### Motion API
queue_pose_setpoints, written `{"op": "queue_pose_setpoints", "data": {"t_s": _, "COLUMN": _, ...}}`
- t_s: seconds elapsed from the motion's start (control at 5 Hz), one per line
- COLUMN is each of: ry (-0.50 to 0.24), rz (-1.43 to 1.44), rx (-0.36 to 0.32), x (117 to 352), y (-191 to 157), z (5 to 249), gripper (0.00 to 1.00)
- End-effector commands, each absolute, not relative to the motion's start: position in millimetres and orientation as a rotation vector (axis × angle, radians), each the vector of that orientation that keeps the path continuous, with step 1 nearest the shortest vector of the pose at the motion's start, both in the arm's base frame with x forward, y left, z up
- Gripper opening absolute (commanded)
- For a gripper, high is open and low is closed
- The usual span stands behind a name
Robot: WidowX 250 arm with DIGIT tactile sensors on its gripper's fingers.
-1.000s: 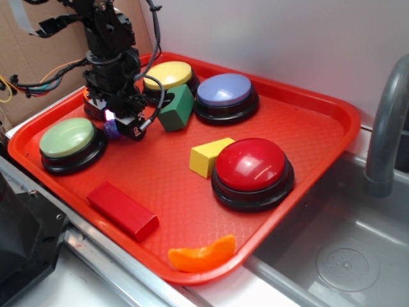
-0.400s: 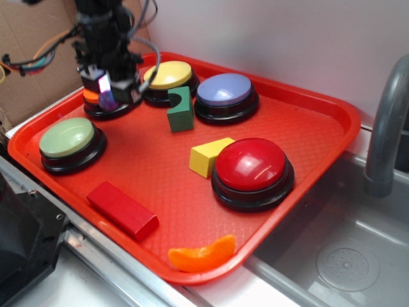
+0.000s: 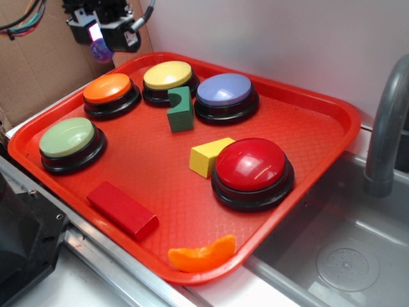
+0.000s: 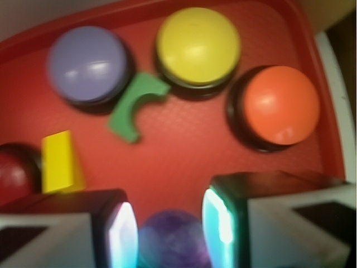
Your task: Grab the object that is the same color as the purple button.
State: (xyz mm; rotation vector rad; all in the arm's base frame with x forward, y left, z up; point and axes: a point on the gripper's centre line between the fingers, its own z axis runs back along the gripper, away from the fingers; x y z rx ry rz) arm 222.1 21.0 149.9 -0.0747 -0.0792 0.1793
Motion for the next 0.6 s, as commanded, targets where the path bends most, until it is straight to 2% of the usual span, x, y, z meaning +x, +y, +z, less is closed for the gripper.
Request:
{"op": "queue_pose_setpoints", "data": {"t_s": 0.0, "ry": -0.146, "rz": 0.061, "rx": -0.12, "x": 203.7, "y": -12.3, "z": 178.5, "gripper": 0.0}}
{"op": "queue_pose_setpoints", "data": {"t_s": 0.2, "ry": -0.137, "rz": 0.069, "rx": -0.144, "x": 202.9, "y": -13.0, "z": 173.7, "gripper": 0.0}}
{"op": "queue_pose_setpoints", "data": {"t_s": 0.4, "ry": -0.114, "rz": 0.126, "rx": -0.086, "x": 208.3, "y": -4.8, "z": 169.7, "gripper": 0.0}}
